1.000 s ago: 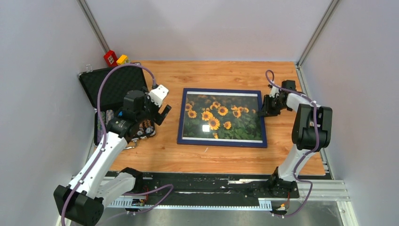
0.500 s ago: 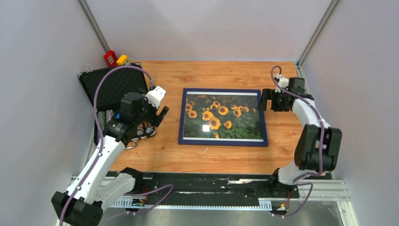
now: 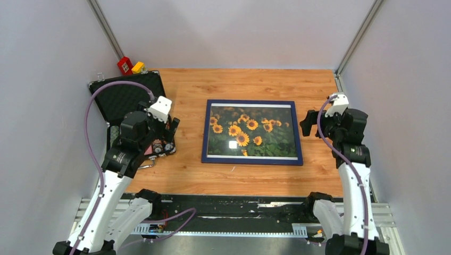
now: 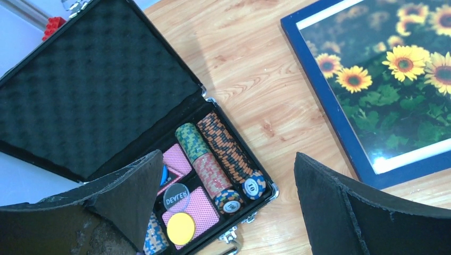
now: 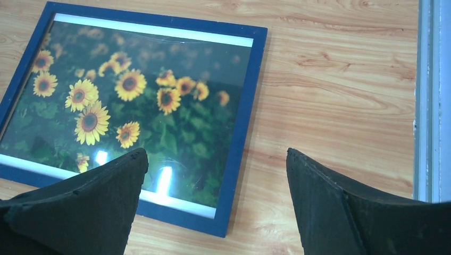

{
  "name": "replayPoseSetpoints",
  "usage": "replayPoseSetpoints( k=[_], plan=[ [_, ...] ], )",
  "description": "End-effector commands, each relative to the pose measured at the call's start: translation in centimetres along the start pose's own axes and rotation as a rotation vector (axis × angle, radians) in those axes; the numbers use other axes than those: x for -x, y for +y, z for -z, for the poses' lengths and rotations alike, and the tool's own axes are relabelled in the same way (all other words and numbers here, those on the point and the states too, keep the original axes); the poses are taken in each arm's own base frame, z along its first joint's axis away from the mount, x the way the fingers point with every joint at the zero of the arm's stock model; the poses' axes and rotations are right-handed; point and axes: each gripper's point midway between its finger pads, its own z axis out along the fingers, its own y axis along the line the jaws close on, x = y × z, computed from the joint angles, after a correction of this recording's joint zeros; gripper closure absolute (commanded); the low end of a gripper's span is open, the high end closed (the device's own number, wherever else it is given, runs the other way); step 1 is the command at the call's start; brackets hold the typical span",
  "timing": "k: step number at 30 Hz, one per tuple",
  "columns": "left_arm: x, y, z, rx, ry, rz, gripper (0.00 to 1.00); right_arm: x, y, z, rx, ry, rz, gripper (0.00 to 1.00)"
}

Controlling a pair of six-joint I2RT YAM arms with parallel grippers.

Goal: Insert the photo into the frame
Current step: Reset both arms

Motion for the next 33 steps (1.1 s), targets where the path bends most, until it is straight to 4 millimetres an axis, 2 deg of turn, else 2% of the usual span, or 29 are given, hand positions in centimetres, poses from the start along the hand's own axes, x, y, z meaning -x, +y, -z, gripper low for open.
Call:
replayPoseSetpoints(
  k=[1,5,8,12,18,33],
  plan=[
    [2.3,1.2,1.6,0.049,-0.06,0.095,0.0,-0.1,0.6,1.8,-0.016,-0.076,-0.011,0.0],
    [2.2,0.8,1.4,0.047,-0.087,0.151,0.0,-1.3,2.1,1.9,0.056,-0.077,-0.023,0.0],
    [1.4,-0.2,0.7,0.025,-0.137,0.183,0.0,-1.4,3.1,2.0,0.116,-0.075,-0.019,0.0],
    [0.6,0.3,0.5,0.079,-0.161,0.253,0.0,-1.4,3.0,2.4,0.1,-0.093,0.006,0.0],
    [-0.7,0.6,-0.2,0.11,-0.133,0.231,0.0,-1.1,2.8,3.3,0.068,-0.137,0.026,0.0],
    [-1.2,1.2,0.0,0.137,-0.13,0.209,0.0,-1.0,2.7,4.1,0.051,-0.183,0.06,0.0]
  ],
)
